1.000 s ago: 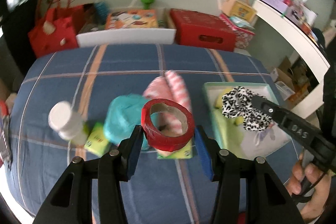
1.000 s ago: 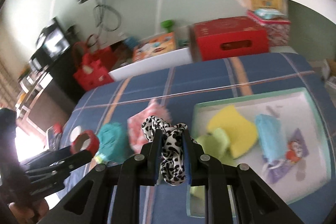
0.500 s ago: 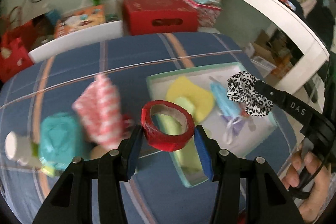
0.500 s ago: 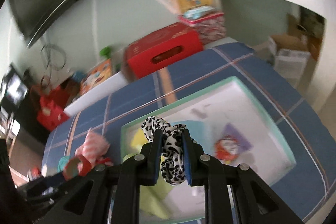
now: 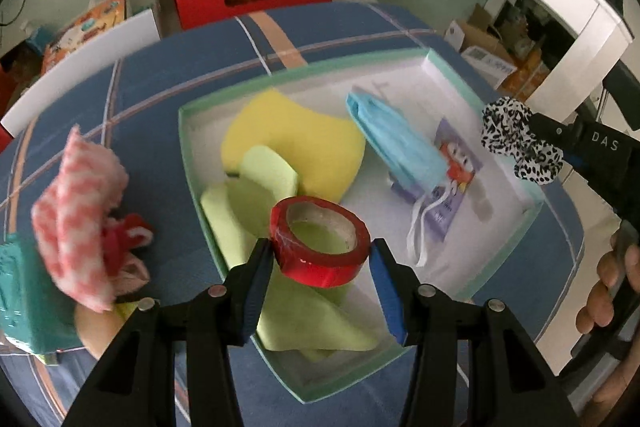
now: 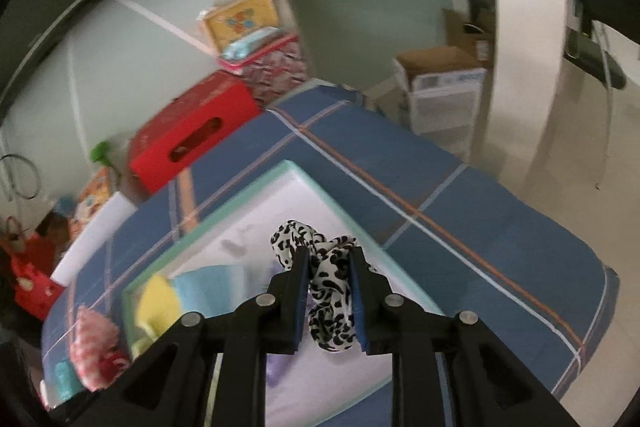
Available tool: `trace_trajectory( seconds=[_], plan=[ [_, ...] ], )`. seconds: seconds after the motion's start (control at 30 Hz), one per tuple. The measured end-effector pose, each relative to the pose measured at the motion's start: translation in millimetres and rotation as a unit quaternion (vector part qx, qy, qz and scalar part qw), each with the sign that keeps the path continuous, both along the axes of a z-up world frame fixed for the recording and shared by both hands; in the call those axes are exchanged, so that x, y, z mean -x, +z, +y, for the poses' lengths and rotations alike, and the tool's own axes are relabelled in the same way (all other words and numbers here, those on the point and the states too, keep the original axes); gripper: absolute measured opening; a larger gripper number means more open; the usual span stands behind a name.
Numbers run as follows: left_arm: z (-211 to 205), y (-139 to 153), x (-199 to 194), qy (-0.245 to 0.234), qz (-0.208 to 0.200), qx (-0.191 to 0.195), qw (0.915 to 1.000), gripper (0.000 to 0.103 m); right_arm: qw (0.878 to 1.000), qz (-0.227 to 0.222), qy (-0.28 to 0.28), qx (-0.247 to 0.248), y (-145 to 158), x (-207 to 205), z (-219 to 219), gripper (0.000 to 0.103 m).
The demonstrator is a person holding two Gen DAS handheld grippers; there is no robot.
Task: Organize soft objects
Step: 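Carry the tape roll and scrunchie into the white tray and open both tools, then move both tools back over the remaining pile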
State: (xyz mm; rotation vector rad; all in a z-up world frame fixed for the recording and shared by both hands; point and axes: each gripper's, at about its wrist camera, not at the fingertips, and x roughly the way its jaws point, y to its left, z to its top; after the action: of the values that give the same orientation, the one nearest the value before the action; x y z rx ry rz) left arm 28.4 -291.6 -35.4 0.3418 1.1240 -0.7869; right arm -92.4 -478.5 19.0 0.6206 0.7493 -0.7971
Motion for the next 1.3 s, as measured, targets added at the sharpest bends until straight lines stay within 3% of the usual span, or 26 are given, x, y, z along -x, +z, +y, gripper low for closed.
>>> trace_trajectory(
  seconds=[0.17, 0.33, 0.47, 0.57, 0.7, 0.9, 1.0, 1.1, 1.2, 1.3],
  plan=[
    [-1.6, -16.0, -2.6, 0.005, 0.015, -0.011, 0.9998, 0.051, 0.999, 0.036, 0.003, -0.038, -29.1, -5.3, -7.0, 0.023],
    [-1.3, -20.3, -1.5, 0.007, 0.031, -0.017, 0.9994, 0.051, 0.998, 0.043, 0.011, -0.033, -26.5, -6.3, -2.8, 0.025],
    [2.1, -14.0, -2.2, 0.011, 0.038, -0.009, 0.9992, 0.052, 0.998, 0.049, 0.013, -0.025, -21.1, -7.4, 0.4, 0.035],
    [6.0, -4.4, -1.9, 0.014, 0.034, 0.000, 0.9993, 0.054, 0.998, 0.050, 0.015, -0.016, -13.9, -8.2, 3.5, 0.053],
    [16.3, 8.6, -4.6, 0.028, 0.031, 0.015, 0.9990, 0.066, 0.998, 0.049, 0.026, -0.002, -2.6, -10.7, 10.1, 0.063],
    [36.6, 26.1, -16.0, 0.070, 0.005, 0.024, 0.9972, 0.069, 0.996, 0.052, 0.074, -0.009, 0.3, -26.2, 25.8, 0.079],
    [49.7, 33.8, -23.6, 0.098, -0.018, 0.021, 0.9949, 0.083, 0.994, 0.063, 0.093, -0.001, -1.9, -34.0, 35.7, 0.081],
    [63.9, 42.9, -31.1, 0.121, -0.037, 0.021, 0.9917, 0.084, 0.991, 0.071, 0.113, 0.006, -2.6, -41.5, 45.5, 0.086],
    [76.7, 47.3, -38.6, 0.141, -0.040, 0.025, 0.9888, 0.084, 0.989, 0.074, 0.128, 0.011, -2.1, -46.4, 51.9, 0.101],
    [89.7, 51.8, -43.4, 0.161, -0.044, 0.025, 0.9856, 0.085, 0.986, 0.076, 0.145, 0.021, -1.7, -51.6, 60.3, 0.103]
  ],
)
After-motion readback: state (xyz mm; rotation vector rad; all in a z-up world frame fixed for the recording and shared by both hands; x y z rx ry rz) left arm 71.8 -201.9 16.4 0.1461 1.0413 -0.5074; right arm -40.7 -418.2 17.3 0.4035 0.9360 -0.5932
